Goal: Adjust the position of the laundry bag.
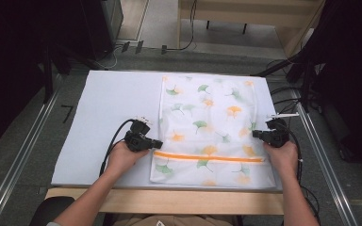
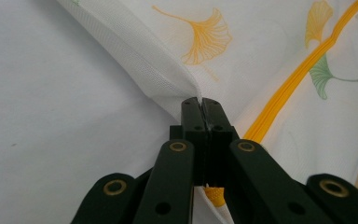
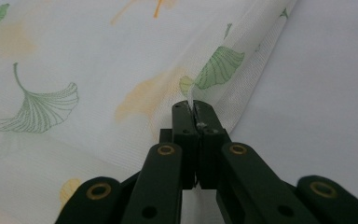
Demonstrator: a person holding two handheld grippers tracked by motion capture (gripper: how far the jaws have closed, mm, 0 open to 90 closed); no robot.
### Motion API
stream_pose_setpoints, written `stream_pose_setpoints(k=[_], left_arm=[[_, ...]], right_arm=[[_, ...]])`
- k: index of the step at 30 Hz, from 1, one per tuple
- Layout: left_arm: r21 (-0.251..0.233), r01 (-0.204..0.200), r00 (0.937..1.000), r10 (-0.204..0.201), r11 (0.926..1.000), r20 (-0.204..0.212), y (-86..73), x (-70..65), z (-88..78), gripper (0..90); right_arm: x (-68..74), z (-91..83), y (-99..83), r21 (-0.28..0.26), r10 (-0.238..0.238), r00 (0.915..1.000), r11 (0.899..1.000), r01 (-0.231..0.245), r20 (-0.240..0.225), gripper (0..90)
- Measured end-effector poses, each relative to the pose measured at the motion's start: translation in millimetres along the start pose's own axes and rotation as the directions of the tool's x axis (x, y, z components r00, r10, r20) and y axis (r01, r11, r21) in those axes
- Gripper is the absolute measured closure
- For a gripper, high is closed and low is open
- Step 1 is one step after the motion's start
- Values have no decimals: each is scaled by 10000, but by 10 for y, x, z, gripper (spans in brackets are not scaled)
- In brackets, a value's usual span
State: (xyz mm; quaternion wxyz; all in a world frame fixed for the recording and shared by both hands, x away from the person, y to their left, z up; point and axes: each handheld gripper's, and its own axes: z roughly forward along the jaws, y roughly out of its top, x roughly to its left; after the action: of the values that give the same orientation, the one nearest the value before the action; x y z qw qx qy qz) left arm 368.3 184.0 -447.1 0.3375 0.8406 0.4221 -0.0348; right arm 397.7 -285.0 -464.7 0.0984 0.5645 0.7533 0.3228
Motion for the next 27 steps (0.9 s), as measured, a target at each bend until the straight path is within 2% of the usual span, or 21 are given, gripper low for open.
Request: stream_pose_setpoints(k=[11,16,19,20,27], left_arm=[[-162,479,9988,-481,9987,-120,-98,162,-247,900],[-386,751,9969,-759,9964,-221,-175,249,-396,900],[-418,879,9955,-892,9953,-306,-217,299,-487,900],[-425,907,9947,-925,9950,-442,-245,329,-545,900],[-419,1148,9913,-1171,9925,-596,-327,443,-695,900]], right_arm=[[165,48,98,21,-339,9984,9994,340,-448,900],[267,45,163,-81,-528,9959,9986,524,-731,900],[338,84,199,21,-709,9933,9974,713,-913,900],[400,124,227,94,-878,9911,9960,892,-1001,900],[578,224,308,117,-1210,9851,9923,1233,-1219,900]])
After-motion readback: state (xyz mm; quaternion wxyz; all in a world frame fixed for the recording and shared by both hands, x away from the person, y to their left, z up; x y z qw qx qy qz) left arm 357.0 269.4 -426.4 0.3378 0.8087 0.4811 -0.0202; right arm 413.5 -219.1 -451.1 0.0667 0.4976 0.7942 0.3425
